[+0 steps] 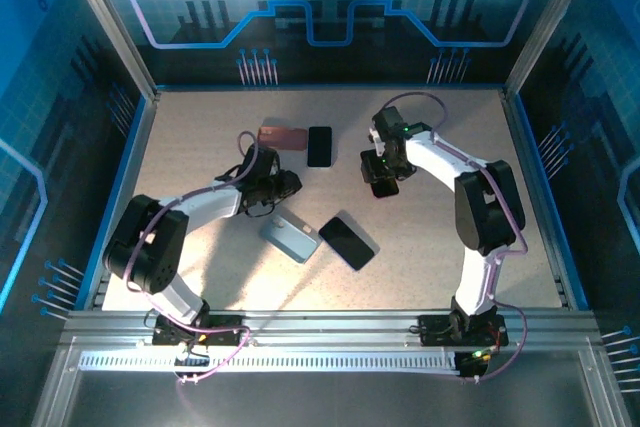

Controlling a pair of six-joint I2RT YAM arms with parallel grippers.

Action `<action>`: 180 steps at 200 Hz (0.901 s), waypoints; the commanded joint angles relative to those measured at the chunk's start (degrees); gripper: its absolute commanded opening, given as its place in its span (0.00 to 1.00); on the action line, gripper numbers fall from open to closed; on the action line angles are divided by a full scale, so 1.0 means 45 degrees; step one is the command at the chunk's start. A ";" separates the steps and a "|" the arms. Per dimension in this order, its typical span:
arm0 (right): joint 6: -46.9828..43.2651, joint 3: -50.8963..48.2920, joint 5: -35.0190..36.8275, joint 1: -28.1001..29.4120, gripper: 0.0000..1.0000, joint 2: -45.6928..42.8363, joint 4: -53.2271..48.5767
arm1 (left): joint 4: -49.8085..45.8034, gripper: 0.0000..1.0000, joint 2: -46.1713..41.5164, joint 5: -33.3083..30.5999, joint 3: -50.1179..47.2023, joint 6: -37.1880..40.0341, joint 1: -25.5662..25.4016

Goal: Put the phone into the phone case

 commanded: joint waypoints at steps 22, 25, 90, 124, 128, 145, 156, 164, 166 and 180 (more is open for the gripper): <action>-0.0163 -0.0753 -0.0853 0.0407 0.65 -0.0982 -0.0277 | 0.1053 0.35 0.1234 0.1363 0.1192 0.0103 -0.0474; -0.0173 -0.0773 -0.0904 0.0427 0.65 -0.1006 -0.0283 | 0.1125 0.36 0.1327 0.1434 0.1269 0.0068 -0.0496; 0.0005 -0.1168 -0.1345 0.1102 0.64 -0.1338 -0.0331 | 0.1779 0.46 0.3407 0.2719 0.3224 -0.0575 -0.1143; 0.0104 -0.1012 -0.1461 0.1377 0.64 -0.1194 -0.0350 | 0.2082 0.47 0.4139 0.3116 0.3896 -0.0916 -0.1316; 0.0105 -0.0987 -0.1483 0.1403 0.64 -0.1172 -0.0351 | 0.2072 0.47 0.4214 0.3136 0.3967 -0.0938 -0.1336; 0.0144 -0.0894 -0.1515 0.1520 0.64 -0.1134 -0.0371 | 0.2101 0.47 0.4454 0.3214 0.4178 -0.0994 -0.1436; 0.0167 -0.0818 -0.1544 0.1588 0.64 -0.1103 -0.0385 | 0.2189 0.47 0.4567 0.3277 0.4240 -0.1067 -0.1467; 0.0184 -0.0783 -0.1563 0.1623 0.64 -0.1075 -0.0390 | 0.2261 0.47 0.4645 0.3311 0.4250 -0.1123 -0.1510; 0.0183 -0.0770 -0.1563 0.1633 0.64 -0.1082 -0.0390 | 0.2290 0.47 0.4658 0.3319 0.4248 -0.1139 -0.1520; 0.0221 -0.0666 -0.1627 0.1700 0.64 -0.1065 -0.0411 | 0.2379 0.47 0.4766 0.3418 0.4313 -0.1191 -0.1575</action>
